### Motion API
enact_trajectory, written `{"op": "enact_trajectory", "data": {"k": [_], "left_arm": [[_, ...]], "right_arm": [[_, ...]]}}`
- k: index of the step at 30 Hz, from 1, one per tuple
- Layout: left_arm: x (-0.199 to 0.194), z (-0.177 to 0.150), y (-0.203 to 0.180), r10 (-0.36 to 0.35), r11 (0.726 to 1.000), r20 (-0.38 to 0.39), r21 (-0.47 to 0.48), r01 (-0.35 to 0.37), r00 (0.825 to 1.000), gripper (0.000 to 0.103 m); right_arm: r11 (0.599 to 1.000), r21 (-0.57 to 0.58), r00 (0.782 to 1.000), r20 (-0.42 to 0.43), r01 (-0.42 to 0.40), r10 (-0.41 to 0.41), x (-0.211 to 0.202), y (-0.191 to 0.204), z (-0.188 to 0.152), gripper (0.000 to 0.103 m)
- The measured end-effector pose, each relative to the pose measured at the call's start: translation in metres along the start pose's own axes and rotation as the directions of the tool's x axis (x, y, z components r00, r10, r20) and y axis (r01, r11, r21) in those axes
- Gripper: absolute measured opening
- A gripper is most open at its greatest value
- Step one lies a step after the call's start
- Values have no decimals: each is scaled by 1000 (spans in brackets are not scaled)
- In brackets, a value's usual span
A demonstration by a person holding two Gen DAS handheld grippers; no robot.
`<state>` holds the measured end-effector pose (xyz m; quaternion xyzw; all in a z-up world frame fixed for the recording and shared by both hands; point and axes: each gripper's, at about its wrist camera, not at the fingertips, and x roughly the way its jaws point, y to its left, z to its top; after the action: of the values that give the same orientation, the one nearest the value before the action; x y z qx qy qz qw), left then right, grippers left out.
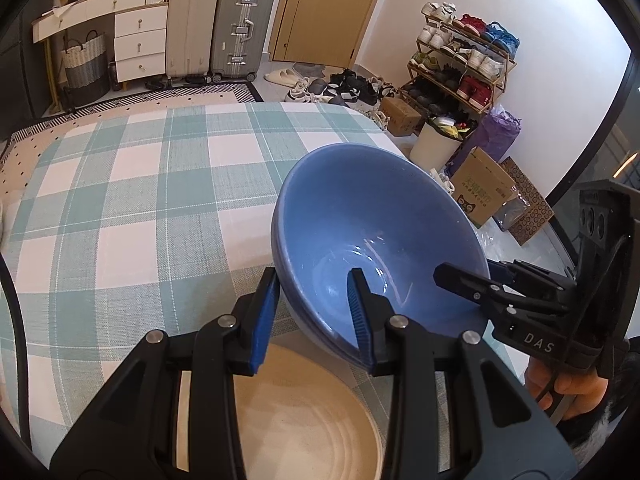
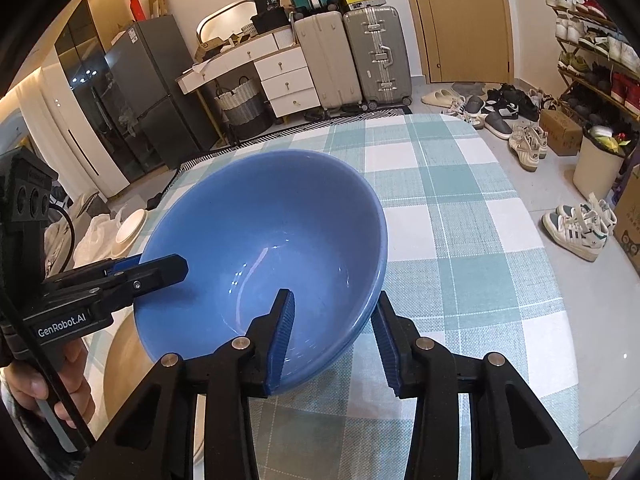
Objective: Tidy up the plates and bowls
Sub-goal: 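Lift and carry the nested bowls with both tools over the cream plate stack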
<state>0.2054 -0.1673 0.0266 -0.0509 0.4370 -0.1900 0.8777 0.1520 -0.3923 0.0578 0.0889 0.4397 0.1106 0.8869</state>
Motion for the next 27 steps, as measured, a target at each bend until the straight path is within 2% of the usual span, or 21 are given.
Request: {"op": "enact_trajectory", "data": {"k": [12,27], "left_arm": [[-46,-11,6,19,1000,61,-13,-19,998,31],[-121,-43,17,63,997,124,-45,-58,990,31]], "right_arm": [[999,-45,999,41,-25,27,-28,27,0,40],[992,-113,995,75,-61,70,-63,75,-12,40]]}}
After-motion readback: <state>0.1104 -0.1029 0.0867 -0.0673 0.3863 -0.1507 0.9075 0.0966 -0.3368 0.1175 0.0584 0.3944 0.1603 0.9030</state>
